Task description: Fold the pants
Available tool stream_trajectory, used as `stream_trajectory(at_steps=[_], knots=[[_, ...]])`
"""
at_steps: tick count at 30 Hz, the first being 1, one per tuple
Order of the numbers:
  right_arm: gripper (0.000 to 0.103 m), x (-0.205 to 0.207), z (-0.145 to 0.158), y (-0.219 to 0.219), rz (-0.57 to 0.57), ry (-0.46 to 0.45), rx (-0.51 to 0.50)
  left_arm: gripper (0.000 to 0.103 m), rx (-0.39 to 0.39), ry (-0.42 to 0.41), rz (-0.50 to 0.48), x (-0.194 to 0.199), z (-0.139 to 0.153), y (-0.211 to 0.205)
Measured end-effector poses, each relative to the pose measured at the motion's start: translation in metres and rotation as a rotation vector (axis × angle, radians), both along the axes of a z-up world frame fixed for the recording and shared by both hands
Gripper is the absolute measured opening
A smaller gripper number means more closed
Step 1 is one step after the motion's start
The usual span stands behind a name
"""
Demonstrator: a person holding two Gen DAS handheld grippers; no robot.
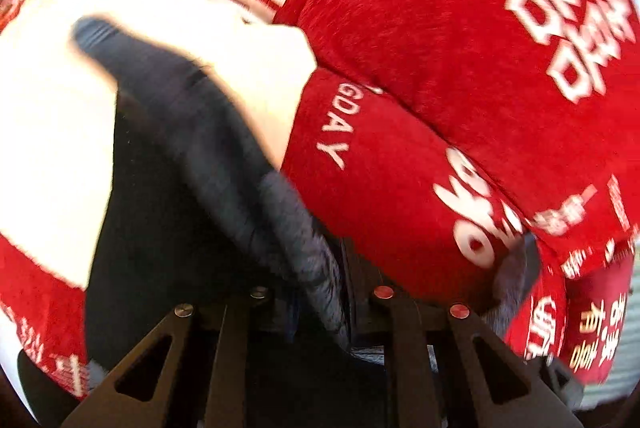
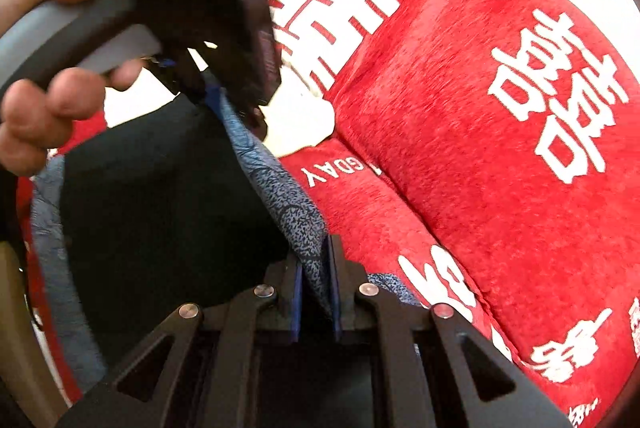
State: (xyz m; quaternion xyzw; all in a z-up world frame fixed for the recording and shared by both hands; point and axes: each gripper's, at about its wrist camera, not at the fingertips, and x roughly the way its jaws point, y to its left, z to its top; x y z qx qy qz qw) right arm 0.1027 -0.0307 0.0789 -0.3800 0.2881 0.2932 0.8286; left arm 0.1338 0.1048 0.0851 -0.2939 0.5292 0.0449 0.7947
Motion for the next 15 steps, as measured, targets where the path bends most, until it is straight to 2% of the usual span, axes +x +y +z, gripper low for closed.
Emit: stream_trajectory(at_steps=[4,7,11,14,15], knots=[[0.011,-0.052,0.006,-0.009,-0.024,-0.015,0.011,0.02,-0.019,-0.042,-0.018,-0.049,0.007,0.001],[0.011,-0.089,-0.011,-0.008,-0.041,0.007,-0.011,0.02,-0.039,-0.037,-0.025,-0.086,-0.007,0.0],[0.011,-0.132,-0.039,-0.007,-0.061,0.051,-0.053,0.02,-0.079,0.002,-0.019,-0.122,-0.039,0.006],[0.011,-0.15,-0.067,-0.003,-0.087,0.066,-0.109,0.02,-0.158,0.048,0.007,-0.143,-0.074,0.017],[0.011,-0.152,-0.075,-0.003,-0.1,0.072,-0.119,0.024,-0.17,0.053,0.012,-0.148,-0.082,0.019]])
